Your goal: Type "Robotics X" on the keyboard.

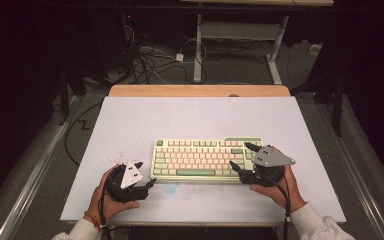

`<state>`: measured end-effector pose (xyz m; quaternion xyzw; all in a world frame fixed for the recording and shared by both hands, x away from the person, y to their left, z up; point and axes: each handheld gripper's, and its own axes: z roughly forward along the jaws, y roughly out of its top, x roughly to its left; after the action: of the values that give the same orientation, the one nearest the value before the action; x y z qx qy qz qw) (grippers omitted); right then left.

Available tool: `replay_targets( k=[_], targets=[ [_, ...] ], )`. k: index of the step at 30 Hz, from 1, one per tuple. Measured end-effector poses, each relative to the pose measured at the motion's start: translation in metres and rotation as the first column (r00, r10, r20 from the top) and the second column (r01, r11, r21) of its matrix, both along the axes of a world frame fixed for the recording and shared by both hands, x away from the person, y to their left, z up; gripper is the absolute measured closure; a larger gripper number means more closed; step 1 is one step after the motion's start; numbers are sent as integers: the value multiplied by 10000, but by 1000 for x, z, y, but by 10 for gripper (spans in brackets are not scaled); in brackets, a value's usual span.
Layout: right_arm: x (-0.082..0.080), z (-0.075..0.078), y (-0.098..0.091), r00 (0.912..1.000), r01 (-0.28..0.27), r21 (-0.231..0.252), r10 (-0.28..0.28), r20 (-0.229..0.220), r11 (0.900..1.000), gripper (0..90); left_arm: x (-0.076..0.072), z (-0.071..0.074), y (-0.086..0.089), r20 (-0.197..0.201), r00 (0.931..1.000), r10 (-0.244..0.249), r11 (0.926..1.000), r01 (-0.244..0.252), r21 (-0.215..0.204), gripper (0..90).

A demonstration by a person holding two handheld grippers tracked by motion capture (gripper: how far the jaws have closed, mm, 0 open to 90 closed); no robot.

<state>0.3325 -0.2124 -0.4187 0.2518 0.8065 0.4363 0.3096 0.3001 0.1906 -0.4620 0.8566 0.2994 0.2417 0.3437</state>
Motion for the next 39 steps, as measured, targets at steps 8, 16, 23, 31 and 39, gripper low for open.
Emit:
replay_targets(
  k=[8, 16, 23, 31, 39],
  targets=[
    [-9, -6, -17, 9995, 313, -30, -313, 23, 9995, 247, 1, 6, 2, -262, 9994, -207, 9990, 196, -407, 580],
    [-19, -14, -28, 9992, 400, -251, -401, -28, 9989, 247, 2, 10, 2, -400, 9988, -275, 9989, 259, -379, 836],
    [-27, -18, -34, 9988, 483, -220, -484, -39, 9986, 246, 6, 12, -1, -681, 9971, -336, 9991, 318, -280, 874],
    [-31, -21, -36, 9986, 522, -375, -526, -95, 9979, 245, 14, 14, -8, -965, 9949, -299, 9990, 265, -368, 873],
    [-31, -24, -36, 9985, 522, -389, -529, -167, 9979, 245, 22, 18, -23, -992, 9929, -651, 9979, 640, -139, 873]
  ],
)
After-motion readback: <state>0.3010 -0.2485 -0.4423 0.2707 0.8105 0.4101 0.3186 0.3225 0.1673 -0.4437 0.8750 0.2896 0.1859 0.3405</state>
